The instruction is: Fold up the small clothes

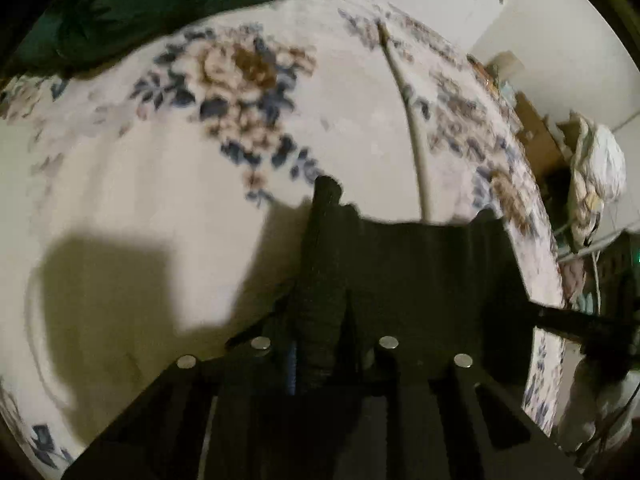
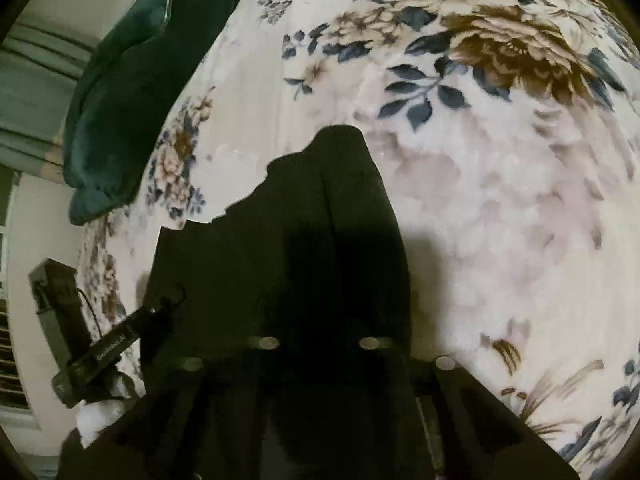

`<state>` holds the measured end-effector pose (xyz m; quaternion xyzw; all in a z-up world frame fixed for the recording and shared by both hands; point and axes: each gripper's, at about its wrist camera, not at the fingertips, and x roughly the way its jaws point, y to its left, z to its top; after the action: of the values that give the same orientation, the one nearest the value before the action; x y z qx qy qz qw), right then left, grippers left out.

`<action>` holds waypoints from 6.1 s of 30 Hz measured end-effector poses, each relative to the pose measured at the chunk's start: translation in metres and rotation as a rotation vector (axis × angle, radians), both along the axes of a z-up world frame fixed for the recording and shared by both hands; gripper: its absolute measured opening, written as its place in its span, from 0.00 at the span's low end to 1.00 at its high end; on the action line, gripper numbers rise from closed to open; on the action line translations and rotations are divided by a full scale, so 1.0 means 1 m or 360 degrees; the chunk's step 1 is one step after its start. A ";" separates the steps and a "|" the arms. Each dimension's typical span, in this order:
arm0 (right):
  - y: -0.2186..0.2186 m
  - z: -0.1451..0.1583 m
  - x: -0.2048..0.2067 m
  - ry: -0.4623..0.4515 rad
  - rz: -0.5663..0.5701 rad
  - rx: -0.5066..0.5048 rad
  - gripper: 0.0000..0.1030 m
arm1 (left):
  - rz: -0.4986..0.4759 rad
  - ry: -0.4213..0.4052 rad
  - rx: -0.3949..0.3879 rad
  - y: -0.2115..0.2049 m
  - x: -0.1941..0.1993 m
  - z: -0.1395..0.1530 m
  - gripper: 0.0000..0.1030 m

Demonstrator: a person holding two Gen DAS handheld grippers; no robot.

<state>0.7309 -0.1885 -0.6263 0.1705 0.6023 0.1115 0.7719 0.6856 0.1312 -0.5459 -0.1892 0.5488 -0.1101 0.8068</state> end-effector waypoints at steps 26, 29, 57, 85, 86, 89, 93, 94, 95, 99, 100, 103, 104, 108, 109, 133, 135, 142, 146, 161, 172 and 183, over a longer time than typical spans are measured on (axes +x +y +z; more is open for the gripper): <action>-0.037 0.026 -0.075 0.0246 0.0143 0.0192 0.88 | 0.0533 0.0145 -0.0407 0.032 -0.206 0.058 0.66; -0.053 0.026 -0.090 0.0319 0.0159 0.0244 0.89 | 0.0665 0.0302 -0.0572 0.036 -0.237 0.028 0.67; -0.010 -0.076 0.044 0.0353 0.0070 0.0539 0.27 | 0.0993 0.0013 -0.0744 0.015 -0.171 -0.032 0.35; -0.053 -0.053 -0.372 0.0608 -0.0770 0.0511 0.63 | 0.0137 0.0505 -0.0620 0.058 -0.243 -0.024 0.55; -0.059 -0.045 -0.373 0.0603 -0.0724 0.0471 0.63 | 0.0182 0.0478 -0.0636 0.060 -0.247 -0.018 0.55; -0.073 -0.015 -0.371 0.0580 -0.0576 0.0334 0.66 | 0.0286 0.0382 -0.0558 0.064 -0.264 0.010 0.55; -0.085 0.024 -0.366 0.0542 -0.0385 0.0114 0.68 | 0.0406 0.0290 -0.0363 0.076 -0.289 0.043 0.61; -0.088 0.032 -0.360 0.0502 -0.0336 0.0063 0.70 | 0.0422 0.0293 -0.0358 0.075 -0.294 0.045 0.63; -0.091 0.038 -0.353 0.0475 -0.0285 0.0032 0.71 | 0.0433 0.0301 -0.0351 0.075 -0.294 0.043 0.67; -0.094 0.040 -0.310 0.0326 -0.0130 -0.0002 0.73 | 0.0478 0.0305 -0.0371 0.075 -0.287 0.025 0.67; -0.089 0.035 -0.299 0.0308 -0.0102 0.0002 0.73 | 0.0483 0.0290 -0.0358 0.076 -0.284 0.023 0.67; -0.071 0.011 -0.251 0.0250 -0.0012 0.0073 0.73 | 0.0488 0.0261 -0.0289 0.073 -0.257 0.006 0.67; -0.061 0.000 -0.233 0.0246 0.0008 0.0103 0.73 | 0.0501 0.0264 -0.0279 0.074 -0.249 -0.002 0.67; -0.032 -0.039 -0.185 0.0282 0.0136 0.0165 0.74 | 0.0629 0.0232 -0.0446 0.088 -0.240 -0.023 0.44; -0.024 -0.045 -0.179 0.0290 0.0181 0.0189 0.73 | 0.0643 0.0229 -0.0446 0.090 -0.240 -0.023 0.40; -0.064 -0.003 -0.258 0.0534 0.0060 0.0034 0.57 | 0.0572 0.0296 -0.0049 0.063 -0.338 0.026 0.59; -0.066 -0.012 -0.272 0.0553 0.0032 0.0008 0.43 | 0.0561 0.0360 -0.0035 0.050 -0.349 0.017 0.59; -0.070 0.021 -0.316 0.0348 -0.0132 -0.0125 0.13 | 0.0495 0.0394 0.0158 0.012 -0.355 0.014 0.59; -0.077 0.008 -0.321 0.0413 -0.0140 -0.0170 0.13 | 0.0497 0.0382 0.0223 0.002 -0.356 0.015 0.59; -0.074 -0.005 -0.317 0.0443 -0.0069 -0.0177 0.14 | 0.0528 0.0359 0.0269 -0.002 -0.357 0.016 0.59; -0.071 -0.005 -0.318 0.0432 -0.0037 -0.0191 0.14 | 0.0517 0.0346 0.0309 -0.005 -0.355 0.015 0.59; -0.070 -0.012 -0.304 0.0492 0.0094 -0.0101 0.57 | 0.0561 0.0454 -0.0189 0.038 -0.331 -0.044 0.98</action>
<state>0.4266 -0.2584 -0.6388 0.1434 0.7219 0.0875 0.6713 0.3543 0.1689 -0.5901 -0.3430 0.6082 0.0281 0.7153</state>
